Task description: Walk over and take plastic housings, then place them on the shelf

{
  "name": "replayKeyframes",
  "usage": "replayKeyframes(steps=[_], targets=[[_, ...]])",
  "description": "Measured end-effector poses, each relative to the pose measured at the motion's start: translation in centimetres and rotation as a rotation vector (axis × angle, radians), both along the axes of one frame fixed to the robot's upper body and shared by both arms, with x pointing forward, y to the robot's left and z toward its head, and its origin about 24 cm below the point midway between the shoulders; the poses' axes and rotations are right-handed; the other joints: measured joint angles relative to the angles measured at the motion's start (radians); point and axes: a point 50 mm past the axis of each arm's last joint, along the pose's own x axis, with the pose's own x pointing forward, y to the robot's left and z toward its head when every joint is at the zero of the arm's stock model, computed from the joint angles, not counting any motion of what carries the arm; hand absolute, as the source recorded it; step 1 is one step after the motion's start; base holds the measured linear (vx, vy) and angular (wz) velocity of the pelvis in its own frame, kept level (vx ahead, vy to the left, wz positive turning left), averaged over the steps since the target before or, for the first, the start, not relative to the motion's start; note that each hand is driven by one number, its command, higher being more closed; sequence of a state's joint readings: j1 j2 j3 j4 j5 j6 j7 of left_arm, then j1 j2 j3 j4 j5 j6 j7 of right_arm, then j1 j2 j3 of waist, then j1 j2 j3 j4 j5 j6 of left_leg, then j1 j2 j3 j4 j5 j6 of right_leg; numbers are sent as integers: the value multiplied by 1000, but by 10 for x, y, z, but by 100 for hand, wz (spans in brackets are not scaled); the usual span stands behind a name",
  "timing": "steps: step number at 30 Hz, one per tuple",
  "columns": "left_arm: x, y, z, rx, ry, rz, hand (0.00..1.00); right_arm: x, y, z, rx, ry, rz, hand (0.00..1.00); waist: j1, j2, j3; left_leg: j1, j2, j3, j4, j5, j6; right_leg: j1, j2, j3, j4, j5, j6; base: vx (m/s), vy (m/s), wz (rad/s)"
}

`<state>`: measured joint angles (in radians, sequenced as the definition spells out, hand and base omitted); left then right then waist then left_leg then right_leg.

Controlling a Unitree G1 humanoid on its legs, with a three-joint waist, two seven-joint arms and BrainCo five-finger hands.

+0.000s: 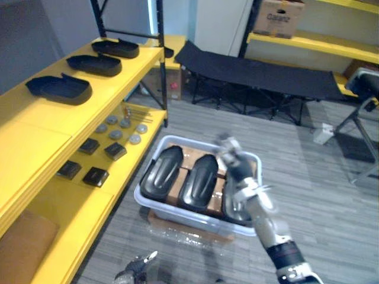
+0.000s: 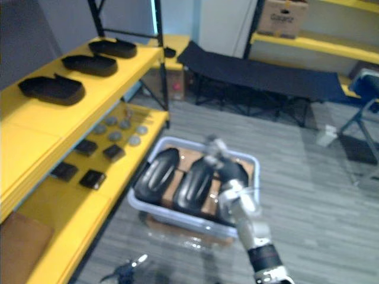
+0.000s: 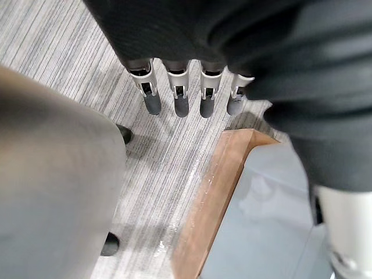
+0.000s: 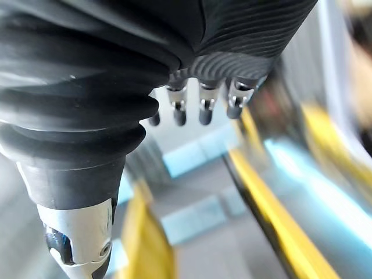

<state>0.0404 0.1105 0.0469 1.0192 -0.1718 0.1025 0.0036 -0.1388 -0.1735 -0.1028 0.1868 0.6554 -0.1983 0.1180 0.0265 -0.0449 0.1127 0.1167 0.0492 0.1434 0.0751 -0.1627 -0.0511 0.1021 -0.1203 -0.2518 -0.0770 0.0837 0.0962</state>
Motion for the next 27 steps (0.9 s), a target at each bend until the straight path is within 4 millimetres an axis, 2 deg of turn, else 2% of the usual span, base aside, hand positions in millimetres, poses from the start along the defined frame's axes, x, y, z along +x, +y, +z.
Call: replayKeyframes(steps=[1, 3, 4, 5, 10, 14, 18, 20, 22, 25, 27], targets=[[0, 0, 0, 3, 0, -7, 0, -3, -9, -1, -2, 8, -40, 0, -2, 2, 1, 6, 0, 7, -2, 0, 0, 1, 0, 8, 0, 0, 0, -15, 5, -24], [-6, -1, -1, 10, 16, -44, 0, -11, -33, -5, -15, 54, -164, 0, -28, 8, -3, 24, 2, 22, -15, 0, 0, 1, 1, 23, 0, 1, 1, 2, -3, -27], [-7, -2, -1, 7, 16, -45, 0, -12, -37, -7, -16, 69, -189, 0, -30, 8, -3, 25, 3, 33, -17, 0, 0, 1, 1, 32, 0, 3, 1, 10, -10, -32], [-7, -3, -1, 9, 14, -60, 0, -16, -50, -15, -46, 133, -277, 0, -38, 7, -3, 37, 4, 42, -24, 0, 0, 1, 3, 43, -1, 4, 1, -5, -8, -27], [-6, -2, -1, 14, 9, -72, 0, -24, -67, -37, -76, 289, -419, 0, -37, 5, -3, 38, 1, 81, -33, 0, 0, -28, 2, 77, -1, 19, 4, -3, 12, -24], [-5, 0, 0, 19, 2, -89, 0, -32, -76, -60, -109, 421, -482, 0, -37, 0, 1, 38, -5, 84, -33, -1, 0, -31, 2, 83, -1, 22, 6, -1, 6, -6], [-2, 3, 2, 32, -15, -101, 0, -39, -77, -78, -168, 521, -490, 0, -30, -17, 18, 29, -6, 81, -25, -2, 2, -36, 1, 82, -1, 22, 7, -2, -1, 1], [1, 5, 4, 41, -27, -111, 0, -42, -77, -83, -216, 568, -507, 0, -25, -26, 25, 13, -4, 76, -3, -11, 6, -39, 0, 78, -1, 22, 7, -5, -3, 7], [4, 7, 5, 61, -43, -146, 0, -50, -79, -97, -248, 654, -537, 0, -19, -31, 30, -13, 3, 56, 52, -38, 7, -30, 0, 61, 0, 22, 7, 9, 6, 19], [9, 6, 8, 69, -67, -169, 0, -57, -78, -109, -272, 735, -571, 0, -2, -26, 33, -51, 19, 45, 129, -77, 8, -29, 2, 58, 8, 22, 7, 11, 40, 9], [10, 6, 8, 71, -71, -174, 0, -63, -79, -116, -278, 781, -588, 0, -2, -19, 39, -67, 29, 24, 161, -94, 7, -29, 8, 43, 28, 22, 7, -13, 24, 20]])
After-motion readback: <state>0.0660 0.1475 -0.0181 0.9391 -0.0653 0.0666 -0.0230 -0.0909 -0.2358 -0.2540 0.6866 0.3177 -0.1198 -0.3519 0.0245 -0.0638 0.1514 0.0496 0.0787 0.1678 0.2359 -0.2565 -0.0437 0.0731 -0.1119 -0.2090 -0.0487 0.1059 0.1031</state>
